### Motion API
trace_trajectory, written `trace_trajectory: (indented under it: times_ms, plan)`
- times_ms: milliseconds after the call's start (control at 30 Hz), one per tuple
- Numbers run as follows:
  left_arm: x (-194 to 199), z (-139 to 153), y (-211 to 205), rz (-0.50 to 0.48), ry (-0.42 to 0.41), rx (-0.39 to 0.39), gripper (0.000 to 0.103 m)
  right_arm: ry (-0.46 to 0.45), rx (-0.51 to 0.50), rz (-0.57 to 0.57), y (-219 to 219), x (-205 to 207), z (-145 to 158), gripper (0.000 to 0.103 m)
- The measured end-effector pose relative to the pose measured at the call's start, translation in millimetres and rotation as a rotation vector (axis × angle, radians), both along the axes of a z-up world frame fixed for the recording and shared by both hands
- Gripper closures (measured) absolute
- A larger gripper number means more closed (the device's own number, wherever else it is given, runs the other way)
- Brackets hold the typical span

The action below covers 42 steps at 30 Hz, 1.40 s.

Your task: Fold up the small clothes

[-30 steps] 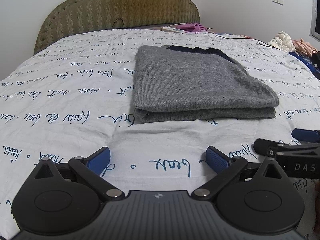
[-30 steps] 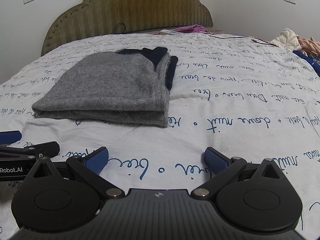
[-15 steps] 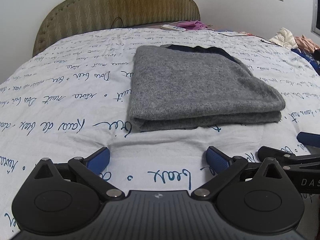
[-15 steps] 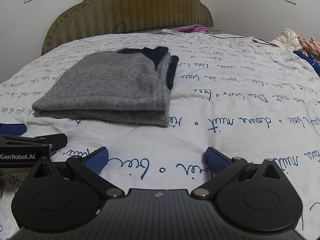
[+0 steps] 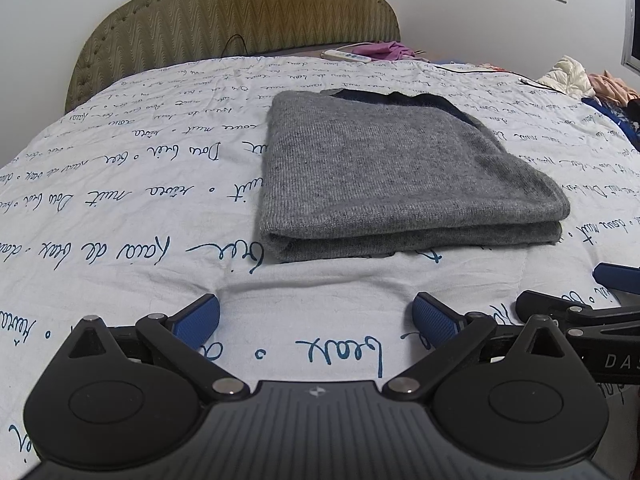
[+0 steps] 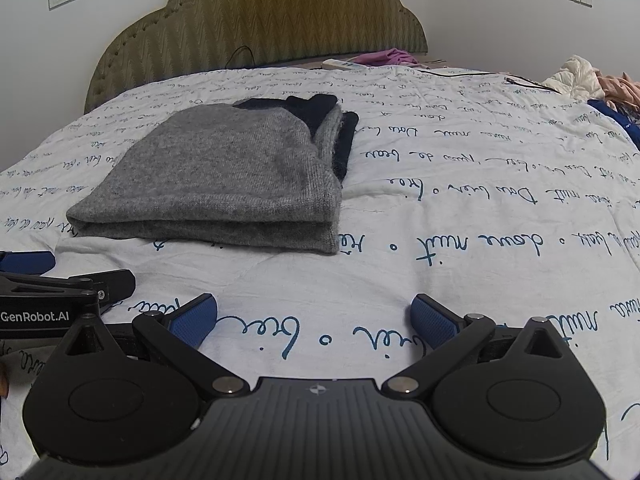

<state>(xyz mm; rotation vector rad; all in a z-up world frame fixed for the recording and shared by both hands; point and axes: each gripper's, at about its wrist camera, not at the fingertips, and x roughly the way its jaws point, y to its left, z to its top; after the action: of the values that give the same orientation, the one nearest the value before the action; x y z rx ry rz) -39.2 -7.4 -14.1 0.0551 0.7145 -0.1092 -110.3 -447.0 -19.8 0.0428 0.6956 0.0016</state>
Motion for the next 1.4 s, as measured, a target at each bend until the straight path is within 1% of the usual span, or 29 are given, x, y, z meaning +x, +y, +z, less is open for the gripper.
trace_trajectory:
  times_ms: [167, 1400]
  plan:
    - [0.0, 0.0, 0.2, -0.001, 0.000, -0.001, 0.000, 0.001, 0.001, 0.003, 9.0, -2.4, -0.3, 0.000]
    - [-0.5, 0.0, 0.6, -0.002, 0.000, -0.002, 0.000, -0.003, 0.005, 0.010, 9.2, -22.1, -2.3, 0.000]
